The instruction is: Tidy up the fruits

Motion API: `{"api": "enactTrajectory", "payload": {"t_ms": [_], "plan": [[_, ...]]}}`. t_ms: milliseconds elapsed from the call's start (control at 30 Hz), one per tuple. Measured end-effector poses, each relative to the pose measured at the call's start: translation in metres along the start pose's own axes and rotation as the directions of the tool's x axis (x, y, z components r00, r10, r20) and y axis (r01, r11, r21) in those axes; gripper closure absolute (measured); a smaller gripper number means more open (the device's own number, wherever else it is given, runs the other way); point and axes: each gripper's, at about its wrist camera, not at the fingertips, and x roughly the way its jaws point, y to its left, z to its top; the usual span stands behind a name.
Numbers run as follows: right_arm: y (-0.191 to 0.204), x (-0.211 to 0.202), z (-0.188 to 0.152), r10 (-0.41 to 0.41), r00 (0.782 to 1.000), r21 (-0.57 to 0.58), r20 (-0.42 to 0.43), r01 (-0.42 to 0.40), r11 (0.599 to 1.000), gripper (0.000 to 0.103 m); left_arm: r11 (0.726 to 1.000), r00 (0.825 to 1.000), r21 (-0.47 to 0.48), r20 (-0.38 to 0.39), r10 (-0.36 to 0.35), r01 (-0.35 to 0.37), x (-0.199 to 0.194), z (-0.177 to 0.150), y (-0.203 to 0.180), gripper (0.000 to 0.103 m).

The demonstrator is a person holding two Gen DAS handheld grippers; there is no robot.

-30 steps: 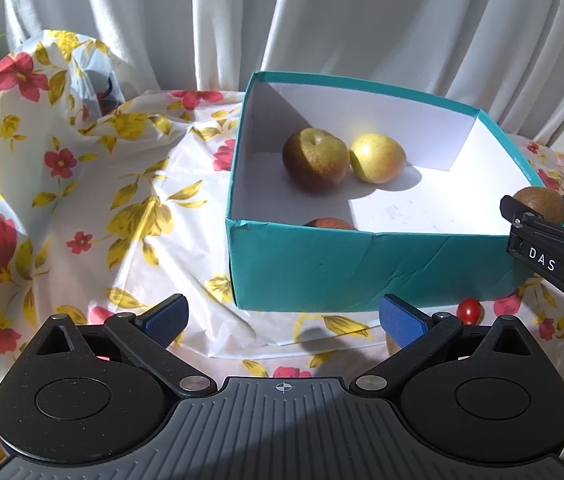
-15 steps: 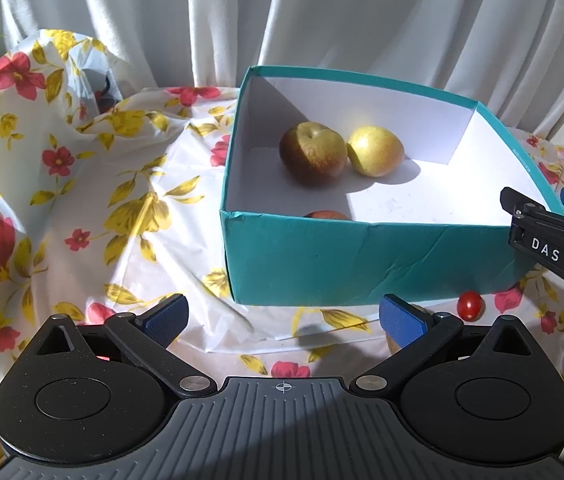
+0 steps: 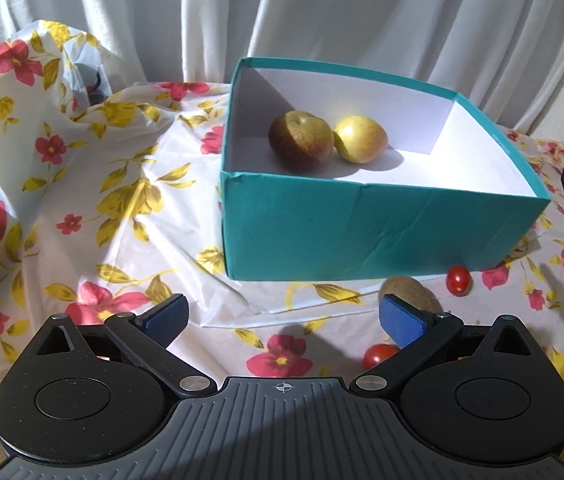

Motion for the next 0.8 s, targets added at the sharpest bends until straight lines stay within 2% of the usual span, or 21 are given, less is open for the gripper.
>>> {"api": "enactTrajectory", "payload": {"t_ms": [200,567,667,800], "plan": [[-0.005,-0.017,-0.011,-0.019,1.0,0.009,-0.014,0.019,1.0,0.002,0.995,0.996,0.03,-0.009,-0.091,0.092,-0.006,-0.019,-0.005,0.0],[-0.008,-0.039,-0.03,-0.026,0.999,0.022,-0.028,0.027,0.999,0.002,0.995,0.997,0.068,0.012,-0.074,0.073,-0.015,-0.042,-0.012,0.0],[-0.01,-0.042,-0.034,-0.026,0.999,0.031,-0.042,0.028,0.999,0.002,0.993,0.999,0.103,0.01,-0.05,0.049,-0.008,-0.043,-0.02,0.0],[-0.014,-0.043,-0.037,-0.032,0.998,0.04,-0.053,0.035,0.999,0.002,0.987,0.998,0.153,0.024,-0.062,0.058,0.001,-0.041,-0.033,0.0]]}}
